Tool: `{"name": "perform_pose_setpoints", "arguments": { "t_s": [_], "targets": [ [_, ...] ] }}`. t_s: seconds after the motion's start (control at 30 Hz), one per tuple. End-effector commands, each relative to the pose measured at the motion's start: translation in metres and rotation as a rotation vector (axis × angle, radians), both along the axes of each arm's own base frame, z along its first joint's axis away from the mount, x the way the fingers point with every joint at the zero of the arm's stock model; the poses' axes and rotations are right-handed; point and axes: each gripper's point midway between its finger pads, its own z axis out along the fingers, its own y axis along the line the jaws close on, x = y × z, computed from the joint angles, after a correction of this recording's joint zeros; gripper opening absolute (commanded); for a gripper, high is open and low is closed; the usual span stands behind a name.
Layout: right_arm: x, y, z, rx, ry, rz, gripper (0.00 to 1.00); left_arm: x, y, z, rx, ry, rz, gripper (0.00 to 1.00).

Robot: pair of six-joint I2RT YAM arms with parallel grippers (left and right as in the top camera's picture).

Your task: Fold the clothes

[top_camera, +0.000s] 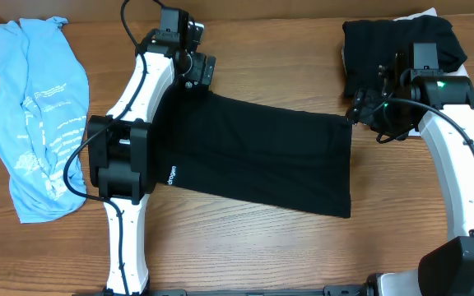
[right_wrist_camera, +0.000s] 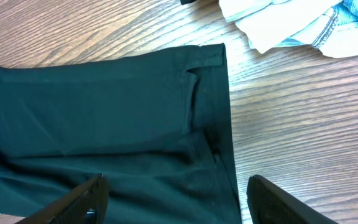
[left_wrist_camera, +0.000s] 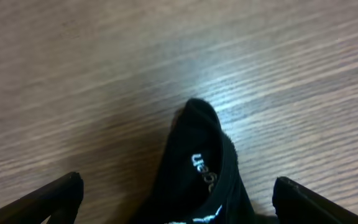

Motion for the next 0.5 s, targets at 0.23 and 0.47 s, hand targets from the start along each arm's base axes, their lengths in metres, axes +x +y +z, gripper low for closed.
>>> {"name": "perform_pose_setpoints", "arguments": {
  "t_s": [0.23,0.47],
  "targets": [
    [0.0047,0.0018,0.0047,-0.001,-0.021,0.011,0.75,-0.0068,-0.0043,-0.0262,0.009,0.056,-0.036,0.38],
    [0.0051,0.0018,0.0048,-0.001,-0.022,0.011,0.75,-0.008,-0.0035,-0.0264,0.011,0.061,-0.035,0.04]
  ]
}}
